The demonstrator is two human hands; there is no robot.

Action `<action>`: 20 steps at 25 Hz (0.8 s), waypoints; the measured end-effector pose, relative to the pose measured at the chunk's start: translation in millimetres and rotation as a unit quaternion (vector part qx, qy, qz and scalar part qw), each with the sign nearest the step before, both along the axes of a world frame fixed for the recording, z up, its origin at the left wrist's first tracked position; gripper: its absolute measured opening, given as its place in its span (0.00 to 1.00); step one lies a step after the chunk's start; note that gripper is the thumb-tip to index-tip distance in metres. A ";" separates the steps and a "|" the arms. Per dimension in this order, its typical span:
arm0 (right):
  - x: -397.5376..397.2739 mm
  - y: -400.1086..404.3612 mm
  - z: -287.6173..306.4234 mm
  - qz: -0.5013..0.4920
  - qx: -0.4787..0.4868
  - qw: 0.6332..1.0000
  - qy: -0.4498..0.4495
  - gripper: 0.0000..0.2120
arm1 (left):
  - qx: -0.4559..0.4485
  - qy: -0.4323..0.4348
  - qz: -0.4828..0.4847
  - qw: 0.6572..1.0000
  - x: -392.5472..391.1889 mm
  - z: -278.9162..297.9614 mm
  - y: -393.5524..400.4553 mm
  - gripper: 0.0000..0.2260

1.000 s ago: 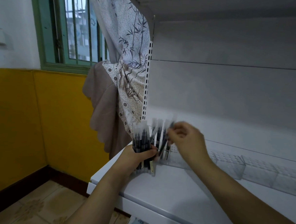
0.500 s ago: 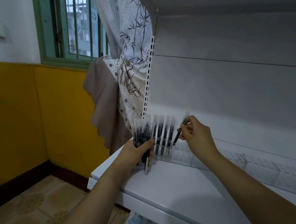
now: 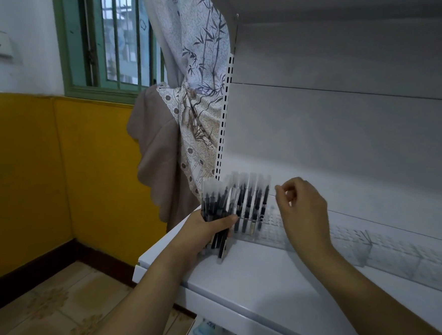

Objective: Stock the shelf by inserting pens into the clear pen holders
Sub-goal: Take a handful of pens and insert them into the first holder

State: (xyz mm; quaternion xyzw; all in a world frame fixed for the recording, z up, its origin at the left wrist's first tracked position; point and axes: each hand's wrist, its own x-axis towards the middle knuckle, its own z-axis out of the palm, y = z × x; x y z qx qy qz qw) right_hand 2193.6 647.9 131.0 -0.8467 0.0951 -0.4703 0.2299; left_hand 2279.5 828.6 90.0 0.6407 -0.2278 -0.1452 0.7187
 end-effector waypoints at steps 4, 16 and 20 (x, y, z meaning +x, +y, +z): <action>8.4 39.8 0.4 0.141 0.122 0.964 0.190 0.10 | -0.010 -0.018 -0.009 1.000 -1.6 3.4 -3.4 0.14; 1.3 -24.1 29.5 0.123 0.225 0.965 -0.053 0.07 | 0.009 -0.023 0.020 1.000 -5.2 2.6 -4.7 0.09; 7.5 -22.9 13.6 0.143 0.205 0.968 -0.009 0.06 | 0.027 -0.026 0.027 0.999 -2.9 1.8 -4.3 0.09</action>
